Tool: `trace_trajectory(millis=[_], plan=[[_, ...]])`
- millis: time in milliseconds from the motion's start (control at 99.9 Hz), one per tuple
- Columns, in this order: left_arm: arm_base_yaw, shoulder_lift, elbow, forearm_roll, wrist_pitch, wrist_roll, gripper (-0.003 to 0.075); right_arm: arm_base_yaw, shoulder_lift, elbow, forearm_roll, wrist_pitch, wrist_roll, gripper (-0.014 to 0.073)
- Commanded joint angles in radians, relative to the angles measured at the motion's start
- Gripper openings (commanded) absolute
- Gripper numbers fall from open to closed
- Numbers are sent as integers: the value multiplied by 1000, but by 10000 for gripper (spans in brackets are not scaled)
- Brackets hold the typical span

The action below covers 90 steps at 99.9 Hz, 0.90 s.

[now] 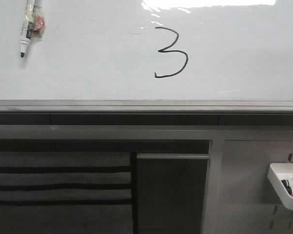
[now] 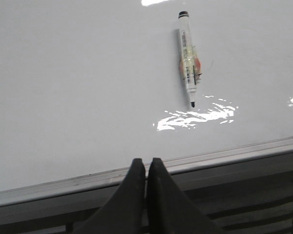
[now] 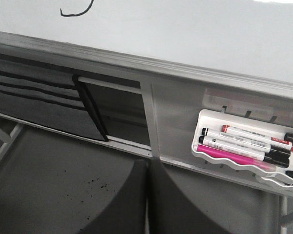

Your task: Write number 3 on whiteboard

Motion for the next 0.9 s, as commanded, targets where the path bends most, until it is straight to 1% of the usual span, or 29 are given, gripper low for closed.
trace_trajectory(millis=[0,40,230,360,890], plan=[[30,-52,59,-20,-153,-13,-18,-8,4,-25,-10,-61,2,-74],[42,-80,102,-27,-175,-13,-18,-8,4,-25,-10,-61,2,-74],[69,-162,207,-49,-286,-13,-18,-8,4,-25,-10,-61,2,-74],[69,-160,205,-49,-252,-13,-18,-8,4,-25,-10,-58,2,-74],[69,-160,205,-49,-252,-13,-18,-8,4,-25,-10,-56,2,-74]])
